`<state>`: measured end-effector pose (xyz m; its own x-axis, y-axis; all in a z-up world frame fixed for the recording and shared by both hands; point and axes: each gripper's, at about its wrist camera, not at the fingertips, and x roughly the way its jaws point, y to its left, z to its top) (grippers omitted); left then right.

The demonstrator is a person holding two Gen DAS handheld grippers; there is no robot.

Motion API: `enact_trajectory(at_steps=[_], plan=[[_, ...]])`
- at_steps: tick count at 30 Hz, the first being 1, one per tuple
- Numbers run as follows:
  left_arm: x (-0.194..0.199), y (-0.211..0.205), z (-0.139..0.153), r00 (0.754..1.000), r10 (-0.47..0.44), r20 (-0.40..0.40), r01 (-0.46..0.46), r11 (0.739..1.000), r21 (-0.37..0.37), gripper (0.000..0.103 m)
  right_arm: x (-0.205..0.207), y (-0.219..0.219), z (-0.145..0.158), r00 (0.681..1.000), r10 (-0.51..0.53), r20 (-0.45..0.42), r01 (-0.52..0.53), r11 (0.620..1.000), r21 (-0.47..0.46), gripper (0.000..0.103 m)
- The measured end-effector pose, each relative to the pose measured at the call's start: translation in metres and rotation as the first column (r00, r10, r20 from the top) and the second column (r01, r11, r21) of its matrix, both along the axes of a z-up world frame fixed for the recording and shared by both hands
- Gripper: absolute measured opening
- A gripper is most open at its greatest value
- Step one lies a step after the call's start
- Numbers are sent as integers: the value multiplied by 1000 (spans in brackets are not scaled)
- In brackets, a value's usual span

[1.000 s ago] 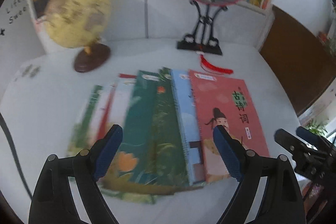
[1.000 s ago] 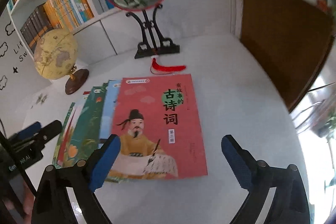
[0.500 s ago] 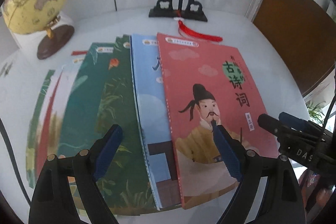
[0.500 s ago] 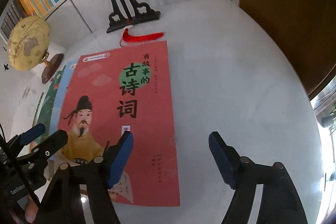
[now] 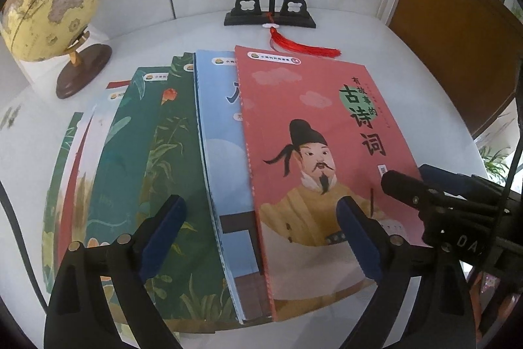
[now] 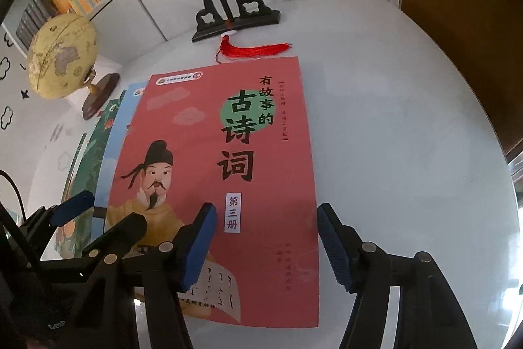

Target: Organize books

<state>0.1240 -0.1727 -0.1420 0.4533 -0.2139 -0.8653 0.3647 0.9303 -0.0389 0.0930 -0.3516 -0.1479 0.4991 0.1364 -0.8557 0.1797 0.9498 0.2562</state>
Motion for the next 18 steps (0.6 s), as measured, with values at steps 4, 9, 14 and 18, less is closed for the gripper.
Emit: enact_trajectory(at_steps=[4,9,14,18], plan=[[-2,4,3,1000,-10,-16,9,999,-37,93,-3,-3,0,1000,9,10,-10,998,66,63],[-6,12,5,1000,-10,-17,9,998,-69,93,-6,3,4,999,22,23,-24,996,82,62],[-7,21,11,998,-44,-36,40,994,-102,93,-8,14,1,999,43,24,-45,994,99,60],[-7,29,19,999,-38,-24,36,995,-96,93,-6,27,1,997,72,33,-75,994,81,60]])
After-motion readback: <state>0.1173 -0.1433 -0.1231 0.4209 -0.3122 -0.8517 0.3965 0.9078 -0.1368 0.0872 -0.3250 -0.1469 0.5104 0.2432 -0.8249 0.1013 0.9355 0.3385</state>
